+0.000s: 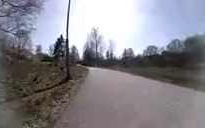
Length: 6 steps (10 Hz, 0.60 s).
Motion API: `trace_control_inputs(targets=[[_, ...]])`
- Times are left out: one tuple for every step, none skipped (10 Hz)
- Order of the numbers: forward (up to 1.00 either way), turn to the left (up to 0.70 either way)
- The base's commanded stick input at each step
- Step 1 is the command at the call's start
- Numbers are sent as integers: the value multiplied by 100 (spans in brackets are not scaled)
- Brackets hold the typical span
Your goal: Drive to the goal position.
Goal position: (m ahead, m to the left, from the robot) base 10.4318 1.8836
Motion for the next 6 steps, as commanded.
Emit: trace_control_inputs(targets=[[85, 0], [85, 0], [85, 0], [85, 0], [85, 0], [85, 0]])
